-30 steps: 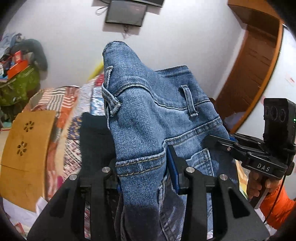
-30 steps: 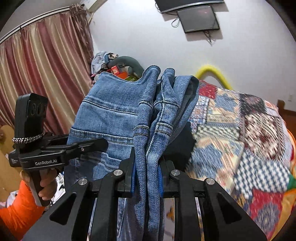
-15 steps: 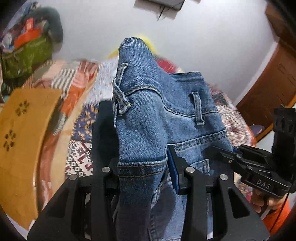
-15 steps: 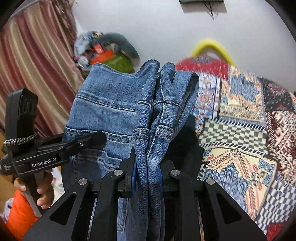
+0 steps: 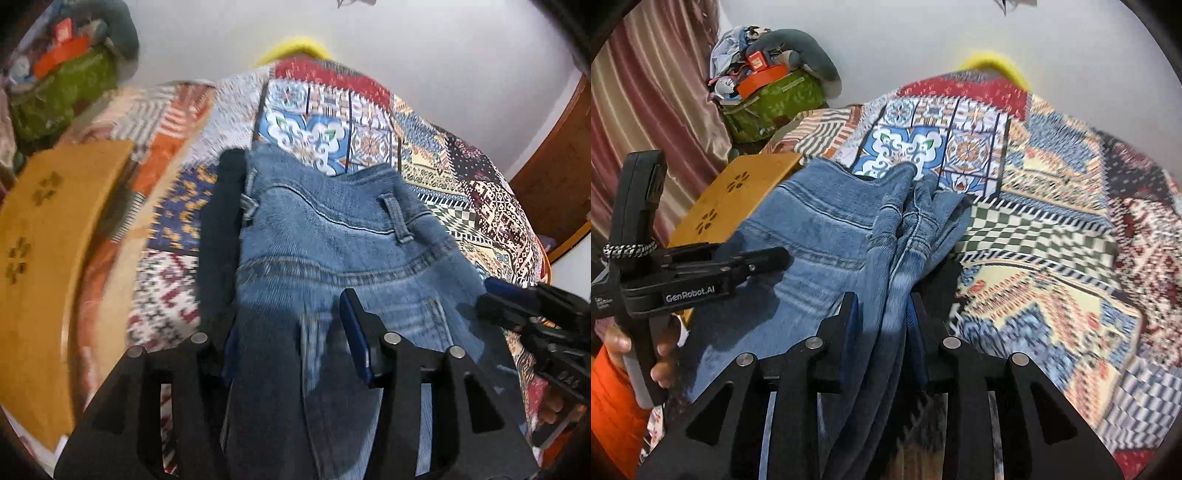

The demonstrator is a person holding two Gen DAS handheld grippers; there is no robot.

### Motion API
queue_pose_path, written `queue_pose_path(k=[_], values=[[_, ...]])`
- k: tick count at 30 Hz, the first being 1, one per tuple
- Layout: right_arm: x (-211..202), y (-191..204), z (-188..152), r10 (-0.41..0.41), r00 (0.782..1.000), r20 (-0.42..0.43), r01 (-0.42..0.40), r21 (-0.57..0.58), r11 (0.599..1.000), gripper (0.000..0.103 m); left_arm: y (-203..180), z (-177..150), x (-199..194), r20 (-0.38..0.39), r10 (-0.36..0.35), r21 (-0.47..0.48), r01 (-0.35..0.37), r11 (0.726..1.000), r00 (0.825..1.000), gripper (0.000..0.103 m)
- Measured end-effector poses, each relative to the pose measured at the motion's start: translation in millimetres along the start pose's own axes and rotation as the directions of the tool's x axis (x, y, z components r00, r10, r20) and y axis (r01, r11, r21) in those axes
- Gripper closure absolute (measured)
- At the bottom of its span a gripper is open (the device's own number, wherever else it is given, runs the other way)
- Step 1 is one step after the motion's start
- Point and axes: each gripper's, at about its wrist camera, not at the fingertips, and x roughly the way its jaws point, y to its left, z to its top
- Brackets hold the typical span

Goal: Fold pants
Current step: 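Lower the folded jeans onto the quilt and open both grippers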

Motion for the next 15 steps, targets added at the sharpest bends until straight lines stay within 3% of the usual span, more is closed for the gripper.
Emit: queue_pose_path(k=[3,7,10,13,15], values=[[-32.0,4.8,-5.0,0.002,0.999,0.047,-0.002,-0.01,1.0,0.078,-8.2,-5.8,-36.8,0.07,0.043,0.038,-0.046,0.998,0.997,0.054],[-84.1,17.3,-7.7,0.003,0.99,0.142,0.0,-0.02,1.0,0.078,-26.3,-18.2,-104.6,0.165,0.042,0.082,-0.056,0.995,0.985,0.054],[-133.3,32.8,-12.4,0.013,0.974,0.227,-0.005,-0.037,0.999,0.078,-45.5,-30.0,-161.9,0.25,0.049,0.117,-0.08,0.99,0.967,0.054],[-183.6,49.3,-19.9,0.029,0.949,0.314,-0.015,-0.049,0.999,0.078,-64.5,-44.5,-219.5,0.344,0.044,0.137,-0.097,0.986,0.938,0.054],[-215.9,60.4,-27.3,0.043,0.929,0.367,-0.023,-0.056,0.998,0.078,-75.8,-59.7,-261.9,0.416,0.016,0.15,-0.085,0.985,0.909,0.054]])
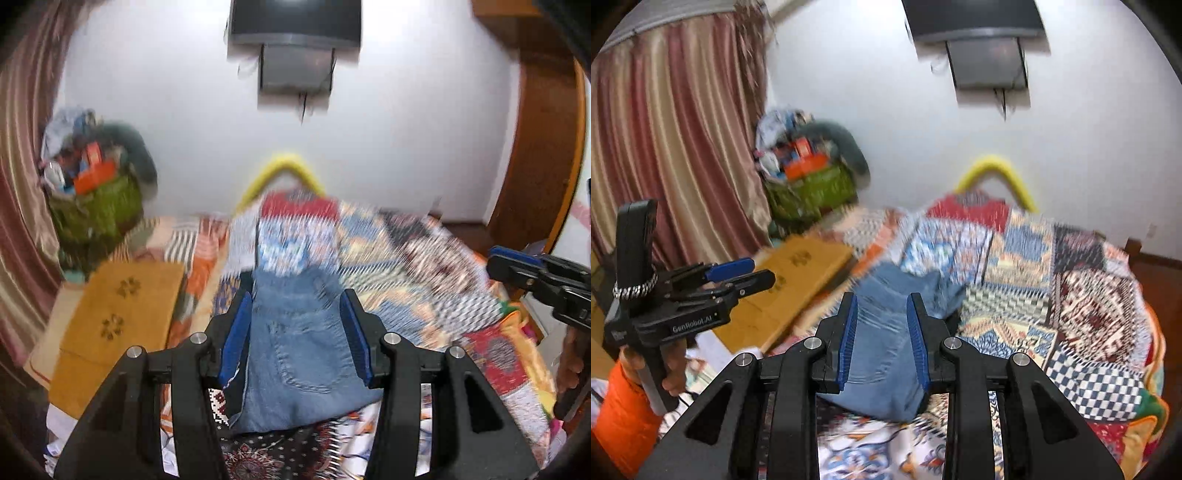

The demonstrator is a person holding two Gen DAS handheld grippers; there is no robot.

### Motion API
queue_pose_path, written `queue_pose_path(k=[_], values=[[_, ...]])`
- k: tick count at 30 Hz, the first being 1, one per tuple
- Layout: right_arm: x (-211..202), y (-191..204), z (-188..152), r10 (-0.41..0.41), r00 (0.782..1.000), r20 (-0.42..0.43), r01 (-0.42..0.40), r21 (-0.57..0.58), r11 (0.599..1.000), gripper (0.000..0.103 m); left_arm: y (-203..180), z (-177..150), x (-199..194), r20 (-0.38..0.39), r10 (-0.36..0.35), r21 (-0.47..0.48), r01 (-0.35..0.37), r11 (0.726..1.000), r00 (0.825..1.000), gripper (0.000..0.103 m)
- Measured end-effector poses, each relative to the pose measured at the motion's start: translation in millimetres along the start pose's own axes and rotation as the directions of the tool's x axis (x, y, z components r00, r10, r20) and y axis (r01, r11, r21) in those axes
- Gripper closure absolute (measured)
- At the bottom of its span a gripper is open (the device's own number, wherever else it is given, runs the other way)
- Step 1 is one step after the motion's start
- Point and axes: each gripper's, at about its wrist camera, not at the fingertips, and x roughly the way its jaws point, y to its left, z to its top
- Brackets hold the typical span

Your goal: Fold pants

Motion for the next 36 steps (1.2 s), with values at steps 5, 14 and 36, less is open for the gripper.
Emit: queue_pose_path(k=[5,14,36], values=[[-78.2,36.3,-0.5,0.03,0.989,0.145,-0.021,-0.061,0.998,0.078,-24.7,-2.8,-99.2,0.172,0.029,0.003,-0.03,1.0,0.985,0.054],[-157.3,86.9,-39.9,0.049,0.949,0.31,-0.021,-0.094,0.995,0.078,-57.2,-42.5,-196.2,0.328,0.059,0.0,-0.062,0.998,0.943,0.051],[-180.7,106.2,-74.9,-0.1,0.921,0.376,0.133,-0.063,0.989,0.0,-68.4,-88.0,-221.9,0.377,0.086,-0.014,-0.088,0.996,0.922,0.0]])
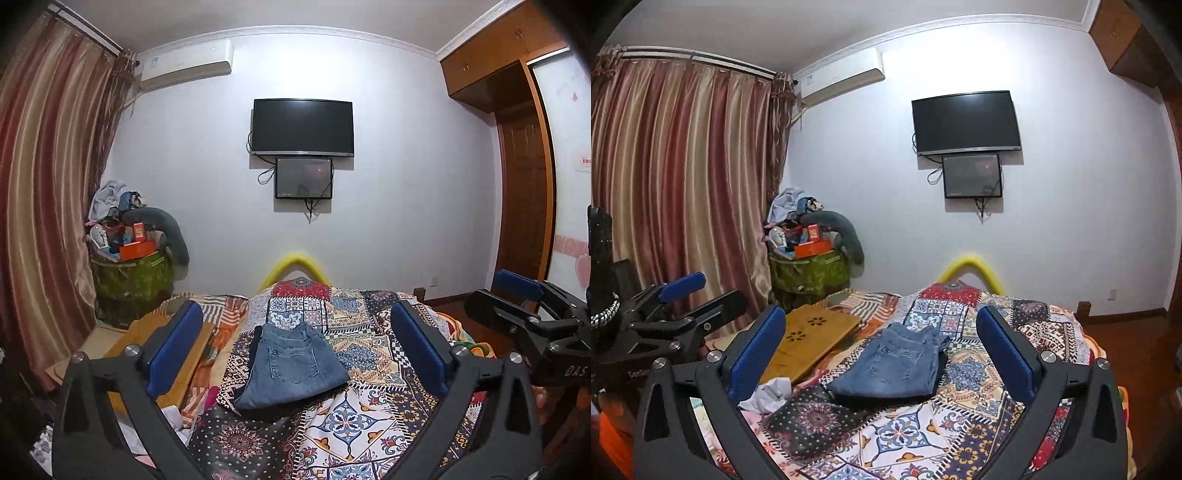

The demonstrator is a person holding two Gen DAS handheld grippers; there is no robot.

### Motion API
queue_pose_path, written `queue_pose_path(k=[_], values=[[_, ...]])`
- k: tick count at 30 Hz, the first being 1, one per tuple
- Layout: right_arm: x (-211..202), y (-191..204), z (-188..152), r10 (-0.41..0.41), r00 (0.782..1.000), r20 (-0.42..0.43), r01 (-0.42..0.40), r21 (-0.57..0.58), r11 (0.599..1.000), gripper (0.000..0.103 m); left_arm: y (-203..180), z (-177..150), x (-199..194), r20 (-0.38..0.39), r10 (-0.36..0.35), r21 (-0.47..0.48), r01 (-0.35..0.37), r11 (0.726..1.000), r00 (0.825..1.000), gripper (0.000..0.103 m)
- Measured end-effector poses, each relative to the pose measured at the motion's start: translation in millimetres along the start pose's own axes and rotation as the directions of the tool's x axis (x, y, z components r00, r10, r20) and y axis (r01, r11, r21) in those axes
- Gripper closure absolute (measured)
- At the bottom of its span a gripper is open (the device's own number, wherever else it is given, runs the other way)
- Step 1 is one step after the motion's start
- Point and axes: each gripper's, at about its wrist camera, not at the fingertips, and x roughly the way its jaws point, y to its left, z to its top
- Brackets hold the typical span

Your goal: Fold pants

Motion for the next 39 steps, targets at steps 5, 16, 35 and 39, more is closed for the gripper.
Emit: queue_pose_path(k=[5,16,35,39], values=[[-0.9,-3.1,-1.7,-0.009,1.0,-0.008,0.009,0.009,1.0,0.0,3.5,-1.2,3.3,0.0,-0.003,-0.012,0.003,1.0,1.0,0.0],[-1.8,-2.6,-5.5,-0.009,1.0,-0.021,0.009,0.007,1.0,0.0,6.5,-3.7,8.9,-0.014,-0.02,-0.015,0.019,1.0,1.0,0.0],[-4.6,-2.7,-3.5,-0.025,0.999,-0.027,0.025,0.02,0.999,0.0,5.9,-3.3,14.9,-0.029,-0.033,-0.004,0.033,0.999,0.999,0.0],[-4.8,-3.2,-3.2,-0.026,0.999,-0.026,0.027,0.02,0.999,0.0,6.6,-2.8,15.4,-0.029,-0.034,-0.005,0.034,0.999,0.999,0.0]])
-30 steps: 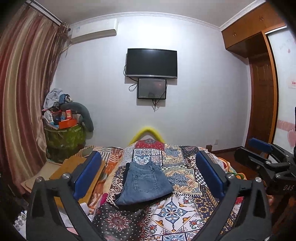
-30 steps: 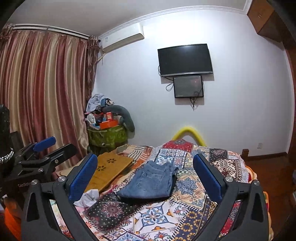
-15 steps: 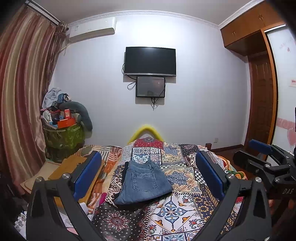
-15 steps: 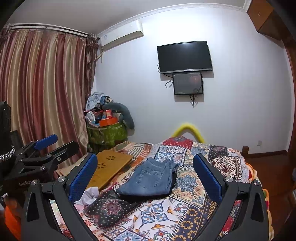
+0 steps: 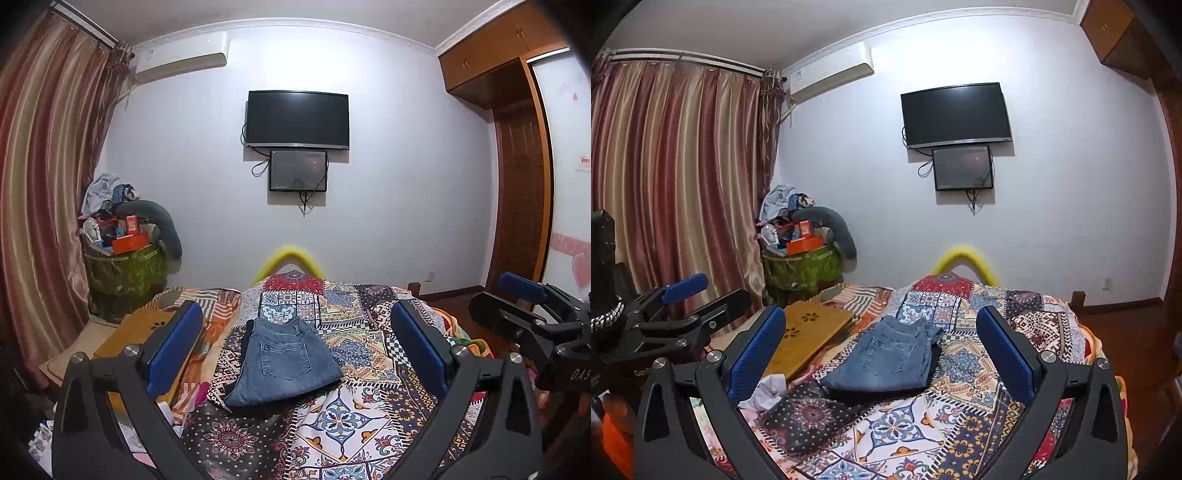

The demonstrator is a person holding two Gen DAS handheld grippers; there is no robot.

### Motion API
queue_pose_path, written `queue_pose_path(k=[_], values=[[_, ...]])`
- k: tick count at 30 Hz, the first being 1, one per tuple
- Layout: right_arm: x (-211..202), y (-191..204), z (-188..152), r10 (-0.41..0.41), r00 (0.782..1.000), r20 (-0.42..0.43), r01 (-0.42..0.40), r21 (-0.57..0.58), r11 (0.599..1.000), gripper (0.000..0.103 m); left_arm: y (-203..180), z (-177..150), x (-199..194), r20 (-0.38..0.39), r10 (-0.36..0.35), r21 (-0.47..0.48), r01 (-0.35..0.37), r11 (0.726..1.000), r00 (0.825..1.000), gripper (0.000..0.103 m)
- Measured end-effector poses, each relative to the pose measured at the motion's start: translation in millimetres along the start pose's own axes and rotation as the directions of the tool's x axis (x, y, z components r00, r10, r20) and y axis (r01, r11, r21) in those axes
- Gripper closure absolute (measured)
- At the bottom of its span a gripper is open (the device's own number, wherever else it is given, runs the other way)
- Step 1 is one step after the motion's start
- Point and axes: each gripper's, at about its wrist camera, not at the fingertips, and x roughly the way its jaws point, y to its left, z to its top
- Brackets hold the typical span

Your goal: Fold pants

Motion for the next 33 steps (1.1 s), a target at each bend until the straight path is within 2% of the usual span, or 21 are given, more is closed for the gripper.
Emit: queue_pose_path(k=[33], values=[[-0.6,5.1,2.8,-0.006,1.0,-0.003,0.006,0.007,1.0,0.0,3.5,-1.5,8.0,-0.038,-0.051,-0.018,0.05,0.999,0.998,0.0]])
